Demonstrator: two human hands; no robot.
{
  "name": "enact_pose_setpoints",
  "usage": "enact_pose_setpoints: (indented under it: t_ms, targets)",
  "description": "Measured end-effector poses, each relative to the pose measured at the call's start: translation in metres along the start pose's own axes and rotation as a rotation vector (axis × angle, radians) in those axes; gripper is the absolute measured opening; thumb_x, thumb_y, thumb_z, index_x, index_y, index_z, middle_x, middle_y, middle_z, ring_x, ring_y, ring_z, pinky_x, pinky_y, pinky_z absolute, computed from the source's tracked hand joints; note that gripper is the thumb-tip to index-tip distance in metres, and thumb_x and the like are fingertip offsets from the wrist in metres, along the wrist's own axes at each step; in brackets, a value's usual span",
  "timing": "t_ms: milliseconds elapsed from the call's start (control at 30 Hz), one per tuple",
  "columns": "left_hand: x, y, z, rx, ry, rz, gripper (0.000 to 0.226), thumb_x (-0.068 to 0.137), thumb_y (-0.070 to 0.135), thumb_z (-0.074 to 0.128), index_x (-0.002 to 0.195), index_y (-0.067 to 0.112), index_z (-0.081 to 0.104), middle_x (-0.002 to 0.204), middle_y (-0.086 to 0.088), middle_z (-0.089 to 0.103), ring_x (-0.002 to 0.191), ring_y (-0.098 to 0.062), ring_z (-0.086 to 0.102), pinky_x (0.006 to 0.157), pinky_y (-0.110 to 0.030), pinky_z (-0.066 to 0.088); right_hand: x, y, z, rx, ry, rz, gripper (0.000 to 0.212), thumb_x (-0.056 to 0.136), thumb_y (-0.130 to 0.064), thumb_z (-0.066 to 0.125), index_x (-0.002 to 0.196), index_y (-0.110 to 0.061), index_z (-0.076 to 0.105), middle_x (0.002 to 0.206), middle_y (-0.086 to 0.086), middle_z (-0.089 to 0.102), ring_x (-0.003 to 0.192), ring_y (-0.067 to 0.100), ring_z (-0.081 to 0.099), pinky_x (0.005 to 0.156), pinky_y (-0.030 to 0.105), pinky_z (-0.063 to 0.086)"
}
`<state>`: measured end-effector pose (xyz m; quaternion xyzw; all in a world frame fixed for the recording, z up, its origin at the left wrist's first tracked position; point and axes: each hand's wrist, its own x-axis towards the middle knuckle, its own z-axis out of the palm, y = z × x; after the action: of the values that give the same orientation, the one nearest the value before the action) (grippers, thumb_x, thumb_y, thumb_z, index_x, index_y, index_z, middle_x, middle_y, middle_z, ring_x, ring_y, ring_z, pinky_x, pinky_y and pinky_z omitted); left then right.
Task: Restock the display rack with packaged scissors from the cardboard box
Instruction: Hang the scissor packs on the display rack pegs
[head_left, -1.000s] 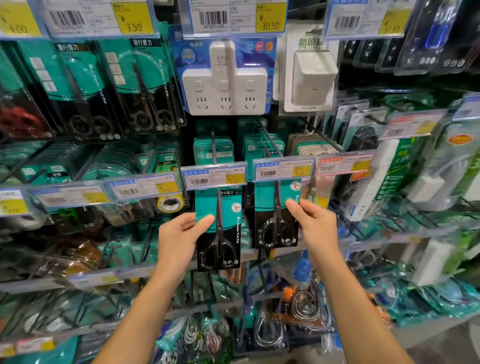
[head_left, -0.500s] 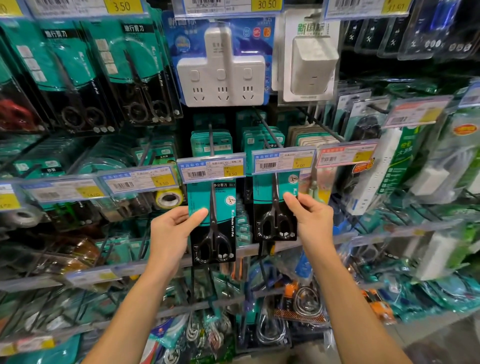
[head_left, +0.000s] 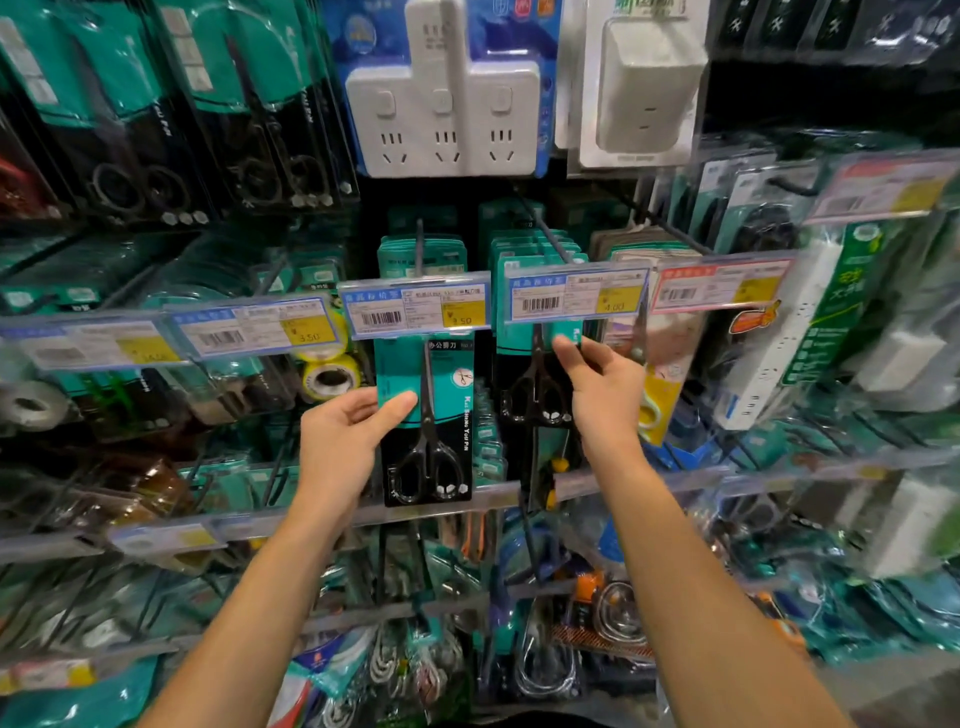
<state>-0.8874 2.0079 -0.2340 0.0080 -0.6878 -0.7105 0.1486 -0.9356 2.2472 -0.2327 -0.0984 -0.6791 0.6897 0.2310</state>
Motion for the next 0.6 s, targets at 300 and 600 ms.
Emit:
enact_pose_setpoints:
  t_ms: [300,600]
  targets:
    - [0.009,0.001,0.012,-0.002,-0.003,0.087,0.026,0.078,0.018,0.081,0.07,0.043,0.077,0.078,0.024,0.075,0.076,0.011,0.069,0.069,-0.002,0.048,0.012,-0.004,0.019,-0.024,0.075,-0.031,0.02,0.087,-0.026,0.073,0.097,-0.009,0.07,0.096,0.01,0.067,0.088,0.012,0.056,0.077,0.018,0.039]
    - [0.004,0.0,0.014,-0.058,-0.049,0.06,0.016,0.079,0.016,0.08,0.079,0.032,0.081,0.089,0.005,0.079,0.086,-0.007,0.074,0.075,-0.013,0.054,0.001,-0.006,0.014,-0.265,0.056,-0.056,0.035,0.09,-0.041,0.065,0.074,-0.01,0.066,0.064,0.001,0.061,0.06,0.001,0.053,0.055,0.018,0.033]
